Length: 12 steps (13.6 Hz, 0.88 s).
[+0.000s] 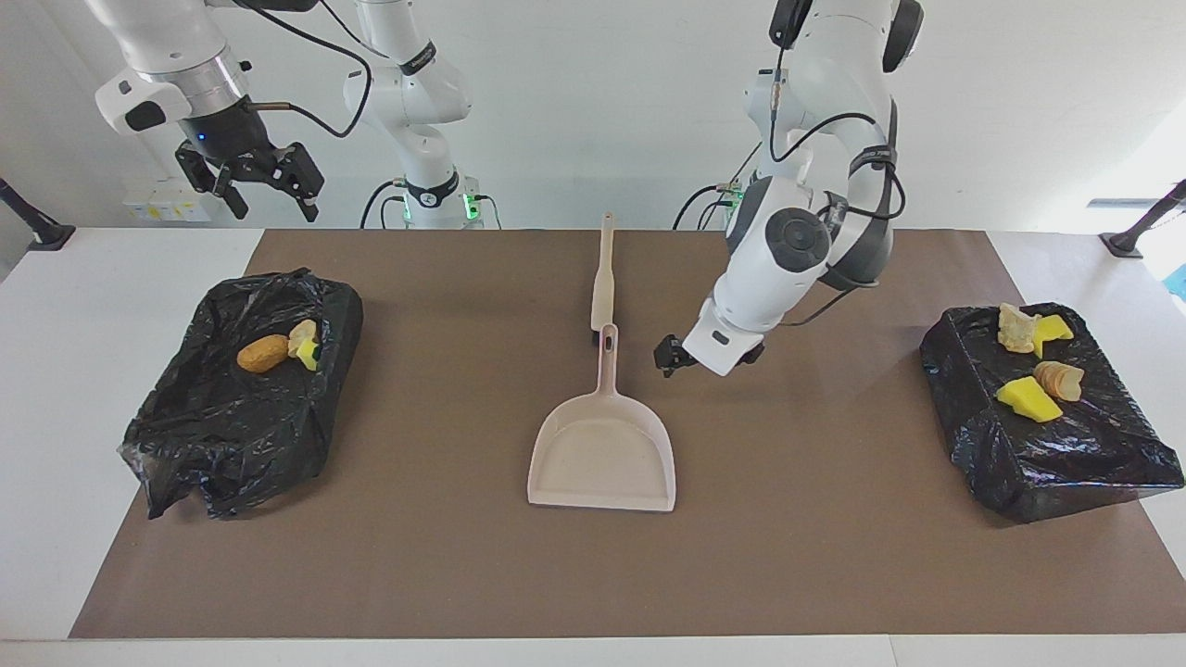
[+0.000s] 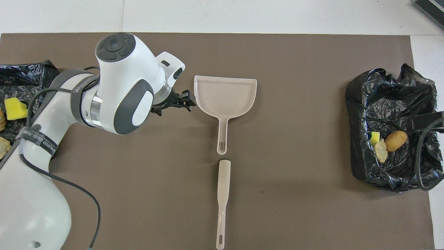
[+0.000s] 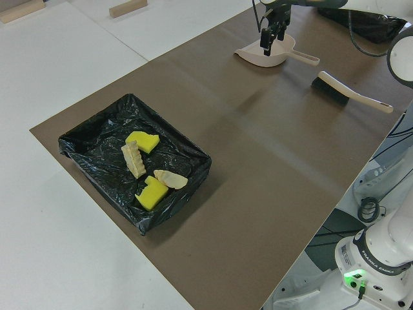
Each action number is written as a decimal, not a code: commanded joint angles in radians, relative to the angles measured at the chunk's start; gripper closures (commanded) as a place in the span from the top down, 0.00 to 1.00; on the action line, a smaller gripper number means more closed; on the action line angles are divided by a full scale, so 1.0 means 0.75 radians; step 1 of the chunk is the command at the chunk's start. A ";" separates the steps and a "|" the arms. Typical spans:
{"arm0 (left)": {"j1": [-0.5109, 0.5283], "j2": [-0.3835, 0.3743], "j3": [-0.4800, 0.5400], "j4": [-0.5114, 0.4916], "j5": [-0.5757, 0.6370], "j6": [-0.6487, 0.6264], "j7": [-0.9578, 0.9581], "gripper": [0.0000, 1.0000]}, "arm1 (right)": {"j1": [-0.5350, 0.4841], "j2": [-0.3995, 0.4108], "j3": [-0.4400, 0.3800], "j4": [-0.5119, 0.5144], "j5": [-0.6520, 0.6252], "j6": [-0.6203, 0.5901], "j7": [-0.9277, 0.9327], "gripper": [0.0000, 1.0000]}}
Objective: Sweep and dump trash in bin
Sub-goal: 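Release the dustpan and withdraw the left gripper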
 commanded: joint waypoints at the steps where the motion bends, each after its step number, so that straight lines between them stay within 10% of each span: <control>1: 0.102 -0.045 -0.008 -0.002 0.052 -0.063 0.151 1.00 | -0.017 -0.035 0.015 -0.041 0.004 0.000 -0.021 1.00; 12: 0.455 -0.417 -0.008 -0.164 0.112 -0.290 0.783 1.00 | -0.017 -0.035 0.017 -0.049 -0.049 0.014 -0.027 1.00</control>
